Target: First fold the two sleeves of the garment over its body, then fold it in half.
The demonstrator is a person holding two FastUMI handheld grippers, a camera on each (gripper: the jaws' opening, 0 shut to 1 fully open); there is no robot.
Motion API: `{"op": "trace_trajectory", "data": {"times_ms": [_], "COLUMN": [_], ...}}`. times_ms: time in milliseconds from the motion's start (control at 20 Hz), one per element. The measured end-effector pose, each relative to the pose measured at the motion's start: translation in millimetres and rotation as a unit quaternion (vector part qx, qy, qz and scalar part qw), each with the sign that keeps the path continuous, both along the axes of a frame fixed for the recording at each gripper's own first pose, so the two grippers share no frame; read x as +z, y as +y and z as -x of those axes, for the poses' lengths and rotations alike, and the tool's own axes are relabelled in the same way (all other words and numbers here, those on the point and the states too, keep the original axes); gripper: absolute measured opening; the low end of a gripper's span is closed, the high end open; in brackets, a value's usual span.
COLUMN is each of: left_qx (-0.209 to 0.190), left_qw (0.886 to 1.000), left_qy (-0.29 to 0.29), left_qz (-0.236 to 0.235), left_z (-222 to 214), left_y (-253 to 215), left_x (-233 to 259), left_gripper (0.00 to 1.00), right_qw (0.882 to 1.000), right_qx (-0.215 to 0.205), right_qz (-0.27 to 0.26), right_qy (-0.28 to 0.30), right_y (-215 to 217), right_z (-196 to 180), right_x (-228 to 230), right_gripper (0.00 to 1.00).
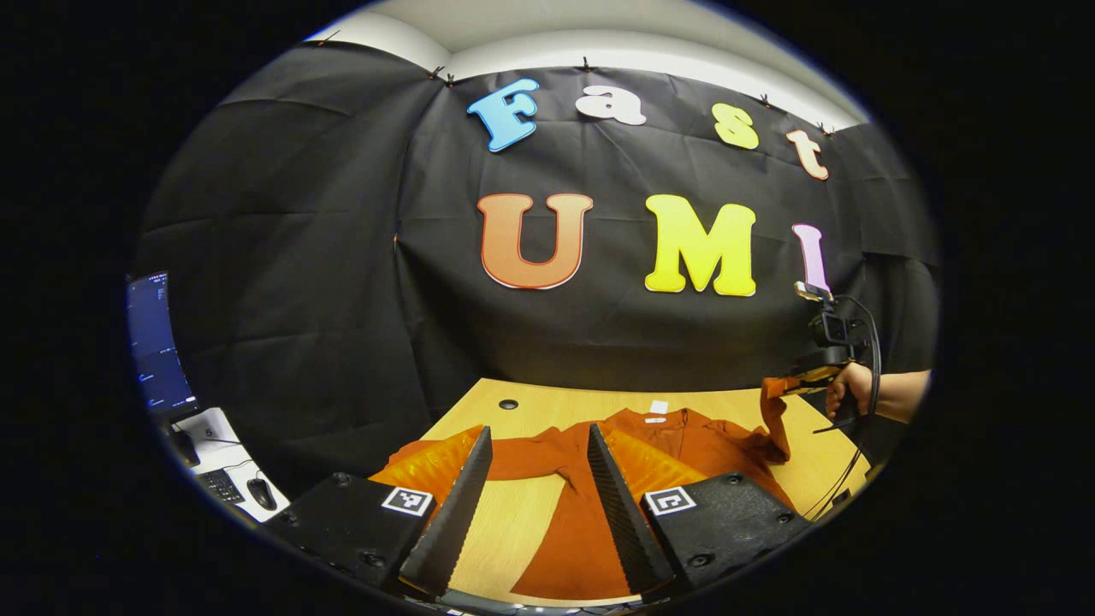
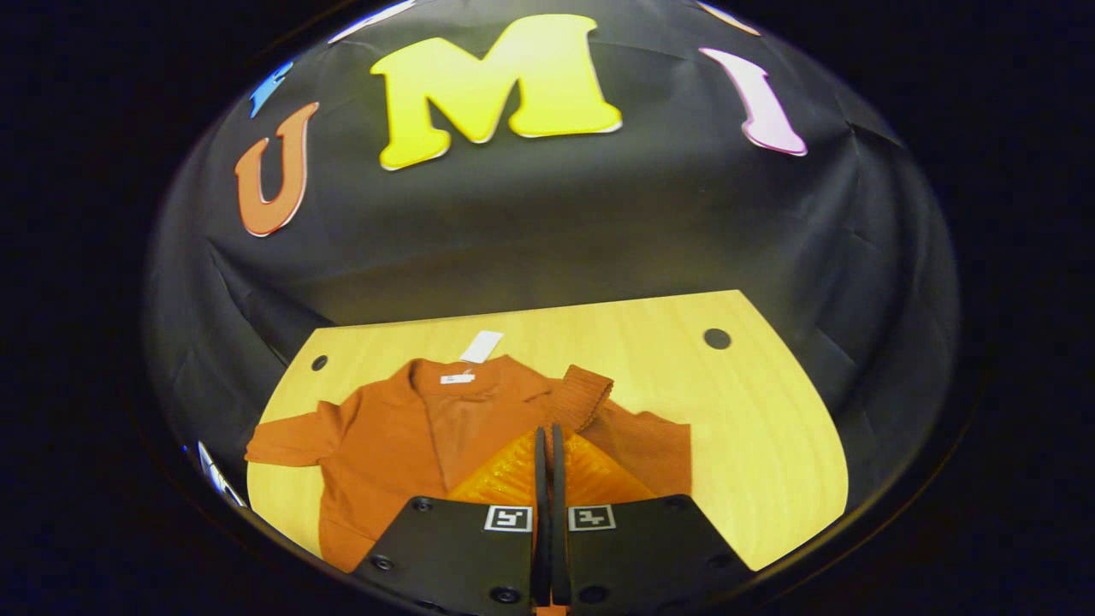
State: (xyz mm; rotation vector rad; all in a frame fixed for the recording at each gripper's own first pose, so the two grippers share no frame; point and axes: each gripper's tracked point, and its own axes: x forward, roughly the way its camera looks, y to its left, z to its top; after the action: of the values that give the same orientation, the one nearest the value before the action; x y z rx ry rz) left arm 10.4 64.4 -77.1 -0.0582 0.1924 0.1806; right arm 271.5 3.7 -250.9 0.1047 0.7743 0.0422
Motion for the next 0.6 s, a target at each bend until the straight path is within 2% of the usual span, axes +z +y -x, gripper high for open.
{"op": "trace_trajectory", "data": {"times_ms": [300,600], "left_qx": [-0.010,-0.016], "left_qw": [1.000,1.000], "left_qy": [-0.011,-0.007], "left_qz": [-0.011,-0.009], "left_z": [2.4,10.8], "left_y": [21.7,31.7], "left_x": [6.9,4.0], "left_gripper": [0.75,0.75], "right_qw": [0.998,0.992], "right_qx": [0.061,0.121], "right_qz": [-0.016,-0.010], "right_qy": [0.000,0.033], "right_y": [127.0,230.5], "right_z": [-8.8,-4.8], "right_x": [-6.2,-57.2], "right_gripper": [0.01,0.01]}}
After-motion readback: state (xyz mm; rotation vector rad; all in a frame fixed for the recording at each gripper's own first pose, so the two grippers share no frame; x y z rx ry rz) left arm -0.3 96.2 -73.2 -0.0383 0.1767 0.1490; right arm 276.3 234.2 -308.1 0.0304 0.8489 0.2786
